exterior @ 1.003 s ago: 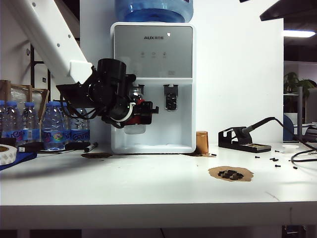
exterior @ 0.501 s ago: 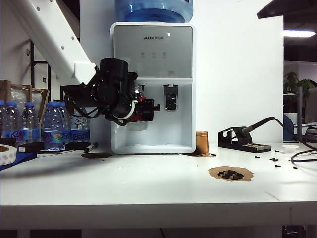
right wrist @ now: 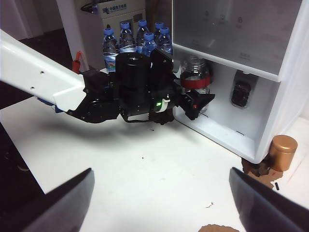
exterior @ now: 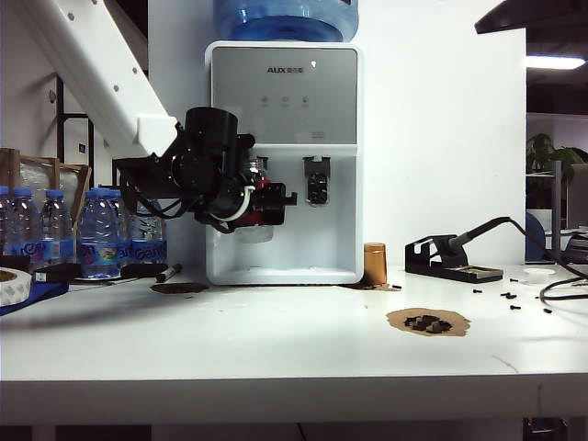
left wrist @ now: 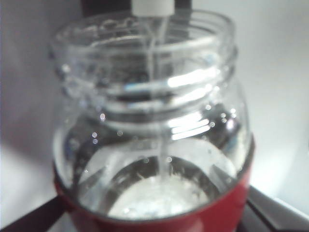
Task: Pick up the water bottle with two loops of red belts, then reach the front water dispenser and gently press the gray-black baffle horizontally to get a little water.
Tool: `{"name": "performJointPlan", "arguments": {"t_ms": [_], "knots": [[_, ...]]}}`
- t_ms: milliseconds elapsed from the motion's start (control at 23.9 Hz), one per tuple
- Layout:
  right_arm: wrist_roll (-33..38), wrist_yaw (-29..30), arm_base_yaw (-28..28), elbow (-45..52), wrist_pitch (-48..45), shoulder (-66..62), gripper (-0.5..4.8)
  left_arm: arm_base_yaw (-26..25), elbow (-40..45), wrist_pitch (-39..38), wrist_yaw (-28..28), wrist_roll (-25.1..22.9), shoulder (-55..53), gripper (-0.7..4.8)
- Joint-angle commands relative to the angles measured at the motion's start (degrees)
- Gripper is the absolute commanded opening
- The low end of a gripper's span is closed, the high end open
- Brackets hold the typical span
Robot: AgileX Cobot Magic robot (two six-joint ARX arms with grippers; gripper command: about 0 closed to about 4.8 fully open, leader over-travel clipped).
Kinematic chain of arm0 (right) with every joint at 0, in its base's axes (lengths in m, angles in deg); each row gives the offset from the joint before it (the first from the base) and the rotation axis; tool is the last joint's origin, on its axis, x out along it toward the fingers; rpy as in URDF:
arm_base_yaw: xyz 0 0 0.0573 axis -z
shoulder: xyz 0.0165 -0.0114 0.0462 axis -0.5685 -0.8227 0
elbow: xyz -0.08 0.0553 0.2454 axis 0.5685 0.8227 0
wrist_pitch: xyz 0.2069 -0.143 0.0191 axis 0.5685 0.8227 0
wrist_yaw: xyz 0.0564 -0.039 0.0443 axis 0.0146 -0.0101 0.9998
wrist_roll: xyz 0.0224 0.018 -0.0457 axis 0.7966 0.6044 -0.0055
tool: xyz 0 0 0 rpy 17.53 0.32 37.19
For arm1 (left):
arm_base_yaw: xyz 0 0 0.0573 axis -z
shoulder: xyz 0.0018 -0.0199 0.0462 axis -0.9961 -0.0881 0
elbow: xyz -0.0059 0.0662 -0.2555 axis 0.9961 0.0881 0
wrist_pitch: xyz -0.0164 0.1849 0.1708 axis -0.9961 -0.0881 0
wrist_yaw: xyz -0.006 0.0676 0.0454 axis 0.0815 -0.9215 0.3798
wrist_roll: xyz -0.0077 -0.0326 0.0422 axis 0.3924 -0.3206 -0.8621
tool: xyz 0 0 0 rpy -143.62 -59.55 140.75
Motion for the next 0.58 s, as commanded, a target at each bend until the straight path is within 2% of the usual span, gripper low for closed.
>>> {"name": "performJointPlan", "arguments": {"t_ms": [42,585], "knots": [[0.17,0.13,-0.15,-0.07,-0.7,0.04,4.79,-0.04,-0.74,1.81,-0.42,0.02,0.52,-0.05],[0.17,-0.09,-0.15,0.02,-0.48,0.02,4.79,0.07,-0.61,1.03,1.38,0.0,1.55,-0.05]]}}
